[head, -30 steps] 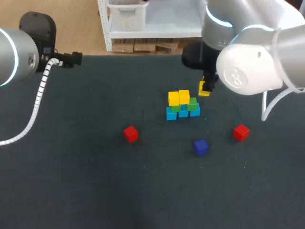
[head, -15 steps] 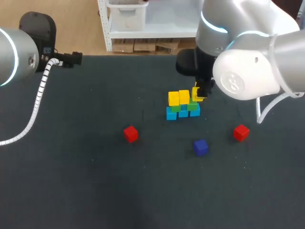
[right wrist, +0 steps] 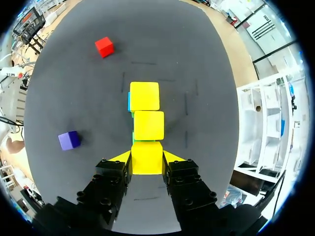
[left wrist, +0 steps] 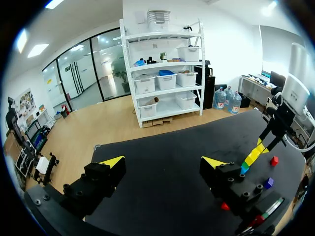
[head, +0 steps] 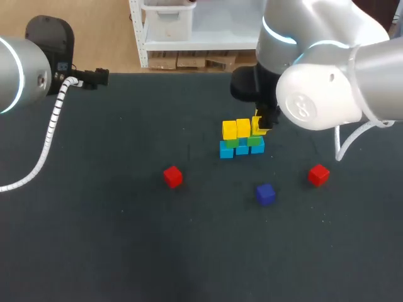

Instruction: Place the blue cubes, place green cubes on the blue cubes, place the yellow cubes on the green cubes, then place the red cubes on the yellow cubes, and place purple cube on the red cubes.

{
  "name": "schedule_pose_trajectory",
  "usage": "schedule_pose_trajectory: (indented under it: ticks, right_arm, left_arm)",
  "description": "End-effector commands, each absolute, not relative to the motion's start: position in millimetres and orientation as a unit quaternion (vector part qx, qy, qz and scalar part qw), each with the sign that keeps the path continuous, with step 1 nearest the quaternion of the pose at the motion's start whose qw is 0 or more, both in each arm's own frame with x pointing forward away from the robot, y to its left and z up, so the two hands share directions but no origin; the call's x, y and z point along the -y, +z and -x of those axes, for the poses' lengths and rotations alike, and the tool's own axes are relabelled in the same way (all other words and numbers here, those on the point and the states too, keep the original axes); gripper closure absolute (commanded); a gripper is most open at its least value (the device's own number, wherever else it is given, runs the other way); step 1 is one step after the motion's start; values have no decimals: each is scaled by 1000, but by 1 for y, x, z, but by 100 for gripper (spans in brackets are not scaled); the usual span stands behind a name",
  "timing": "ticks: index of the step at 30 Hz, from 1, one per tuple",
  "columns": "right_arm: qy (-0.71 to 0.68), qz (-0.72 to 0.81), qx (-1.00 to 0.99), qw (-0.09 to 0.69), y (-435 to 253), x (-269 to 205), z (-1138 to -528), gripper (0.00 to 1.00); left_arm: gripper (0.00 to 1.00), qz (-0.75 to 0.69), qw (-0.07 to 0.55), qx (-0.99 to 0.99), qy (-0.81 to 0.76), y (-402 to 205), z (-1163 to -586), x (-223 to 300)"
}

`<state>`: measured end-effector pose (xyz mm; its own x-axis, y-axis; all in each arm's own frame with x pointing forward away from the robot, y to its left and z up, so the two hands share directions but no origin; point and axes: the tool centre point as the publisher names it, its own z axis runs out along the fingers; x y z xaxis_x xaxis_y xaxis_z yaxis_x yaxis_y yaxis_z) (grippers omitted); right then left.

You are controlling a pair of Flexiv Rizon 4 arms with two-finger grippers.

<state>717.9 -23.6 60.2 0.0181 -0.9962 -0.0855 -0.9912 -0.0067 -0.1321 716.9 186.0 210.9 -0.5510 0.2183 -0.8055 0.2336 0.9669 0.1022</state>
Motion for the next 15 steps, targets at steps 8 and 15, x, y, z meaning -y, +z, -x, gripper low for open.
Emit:
schedule_pose_trajectory:
  ticks: [8, 15]
  right_arm:
    - [-10, 710, -701, 69, 58, 21, -725, 100]
    - [-7, 712, -699, 67, 58, 22, -722, 100]
  left_arm:
    - [0, -131, 454, -881, -12, 212, -718, -188]
    - [0, -131, 454, -881, -12, 212, -718, -188]
